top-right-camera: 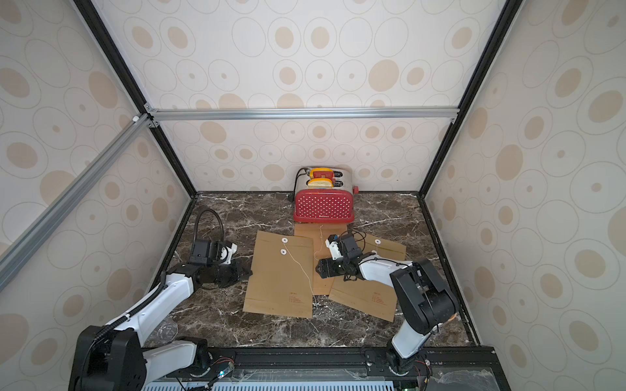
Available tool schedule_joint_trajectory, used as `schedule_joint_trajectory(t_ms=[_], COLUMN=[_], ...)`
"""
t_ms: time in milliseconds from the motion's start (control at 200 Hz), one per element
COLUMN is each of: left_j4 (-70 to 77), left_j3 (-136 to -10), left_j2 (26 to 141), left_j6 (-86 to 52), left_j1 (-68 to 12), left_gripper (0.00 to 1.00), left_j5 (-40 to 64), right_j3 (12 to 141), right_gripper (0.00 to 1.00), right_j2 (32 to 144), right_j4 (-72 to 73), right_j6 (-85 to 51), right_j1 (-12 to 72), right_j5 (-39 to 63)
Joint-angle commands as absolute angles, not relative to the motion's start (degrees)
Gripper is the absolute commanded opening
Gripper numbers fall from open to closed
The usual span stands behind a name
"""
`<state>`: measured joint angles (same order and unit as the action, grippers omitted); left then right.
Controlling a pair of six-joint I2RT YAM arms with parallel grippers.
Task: Close the mouth of the file bag
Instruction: Place the file bag at the file bag.
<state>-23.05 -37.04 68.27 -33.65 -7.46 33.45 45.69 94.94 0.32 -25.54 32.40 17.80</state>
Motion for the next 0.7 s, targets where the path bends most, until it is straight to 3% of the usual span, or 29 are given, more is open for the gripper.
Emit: schedule_joint_trajectory(t_ms=[0, 75, 185, 275, 441, 696], left_j4=[-18.7, -18.3, -18.0, -16.7, -11.9, -4.5], left_j3=[-35.8, -35.4, -34.7, -34.5, -35.6, -33.3], left_j2=[69.2, 69.4, 69.4, 69.7, 74.7, 79.7], left_j6=[-35.9, -36.1, -36.3, -37.3, -37.1, -36.7], left_j1=[-7.5, -7.5, -7.4, -7.5, -7.5, -7.5], left_gripper=[0.22, 0.37, 0.7, 0.82, 0.83, 0.75], left_j5=[31.6, 30.2, 27.0, 24.3, 25.1, 29.3], right_j3=[47.1, 47.5, 48.4, 49.2, 49.3, 49.1], right_gripper=[0.81, 0.8, 0.78, 0.76, 0.75, 0.73], right_j2=[96.5, 96.6, 97.6, 98.7, 99.7, 100.9], right_j4=[0.4, 0.4, 0.5, 0.2, 1.4, 3.1], right_j6=[-26.6, -27.0, -27.9, -28.4, -29.6, -31.7], right_j1=[32.7, 33.1, 33.4, 33.6, 34.1, 34.5], right_j5=[18.4, 17.7, 17.7, 17.7, 18.9, 20.8])
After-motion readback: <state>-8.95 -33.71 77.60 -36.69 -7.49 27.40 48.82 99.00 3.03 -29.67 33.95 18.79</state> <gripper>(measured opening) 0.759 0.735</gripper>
